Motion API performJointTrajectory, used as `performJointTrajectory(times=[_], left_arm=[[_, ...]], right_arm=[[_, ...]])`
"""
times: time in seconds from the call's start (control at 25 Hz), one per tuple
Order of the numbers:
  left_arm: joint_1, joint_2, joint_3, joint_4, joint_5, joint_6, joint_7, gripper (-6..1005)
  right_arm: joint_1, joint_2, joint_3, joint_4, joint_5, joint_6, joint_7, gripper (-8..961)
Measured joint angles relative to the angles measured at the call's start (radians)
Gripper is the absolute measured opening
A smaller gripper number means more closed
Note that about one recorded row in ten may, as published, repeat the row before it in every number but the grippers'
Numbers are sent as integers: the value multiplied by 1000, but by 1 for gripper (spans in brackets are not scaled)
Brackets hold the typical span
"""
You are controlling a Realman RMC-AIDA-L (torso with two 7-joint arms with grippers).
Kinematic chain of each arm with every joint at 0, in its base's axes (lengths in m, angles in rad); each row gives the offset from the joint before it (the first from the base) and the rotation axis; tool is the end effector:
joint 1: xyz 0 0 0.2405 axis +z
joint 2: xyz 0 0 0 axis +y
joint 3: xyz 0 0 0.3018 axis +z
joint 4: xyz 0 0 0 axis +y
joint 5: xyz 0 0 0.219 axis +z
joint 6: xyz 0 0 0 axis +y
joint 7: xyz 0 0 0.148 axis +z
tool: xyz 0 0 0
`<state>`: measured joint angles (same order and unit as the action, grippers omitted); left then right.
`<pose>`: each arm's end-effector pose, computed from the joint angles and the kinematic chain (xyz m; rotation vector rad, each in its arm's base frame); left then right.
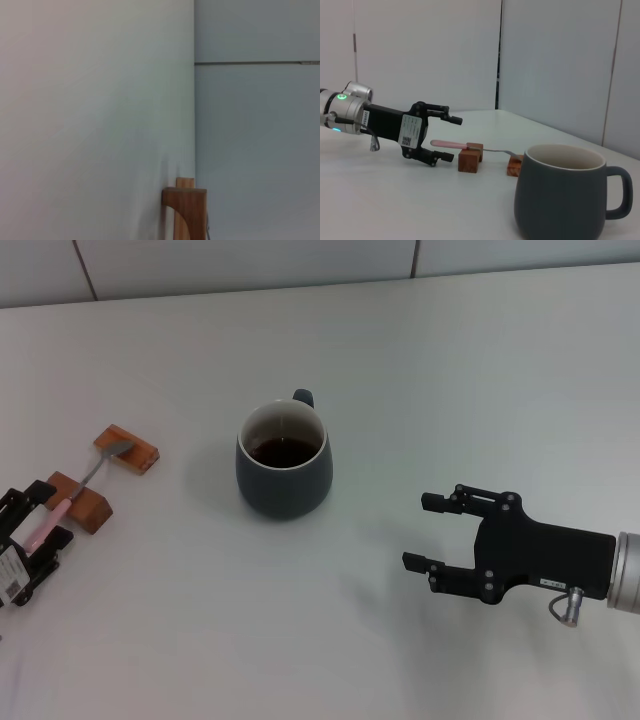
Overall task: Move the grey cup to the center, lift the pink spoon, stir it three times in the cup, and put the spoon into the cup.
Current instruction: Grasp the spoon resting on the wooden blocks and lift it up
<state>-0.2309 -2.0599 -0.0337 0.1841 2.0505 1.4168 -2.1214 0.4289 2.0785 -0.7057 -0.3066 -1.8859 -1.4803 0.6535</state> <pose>-0.4362 0.2365 -0.0344 -1.1363 -2.1835 -1.4502 0.3441 0.2936 -0.0824 -2.6566 0.1805 0.6985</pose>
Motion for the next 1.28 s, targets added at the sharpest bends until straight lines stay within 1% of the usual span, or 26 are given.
performJointTrajectory(times=[0.32, 0.48, 0.68, 1.24, 1.28], left_arm=[[-8, 0, 5, 5, 3, -3, -7, 703], [-8, 0, 11, 4, 4, -14, -17, 536], [-8, 0, 13, 0, 4, -16, -20, 503], [-9, 0, 14, -2, 5, -37, -22, 472], [-9, 0, 14, -2, 5, -37, -22, 451]], right_arm=[[6, 0, 0, 3, 1, 0, 0, 742], [7, 0, 0, 2, 1, 0, 0, 742], [7, 0, 0, 1, 1, 0, 0, 742], [8, 0, 0, 0, 1, 0, 0, 743], [8, 0, 0, 0, 1, 0, 0, 743]])
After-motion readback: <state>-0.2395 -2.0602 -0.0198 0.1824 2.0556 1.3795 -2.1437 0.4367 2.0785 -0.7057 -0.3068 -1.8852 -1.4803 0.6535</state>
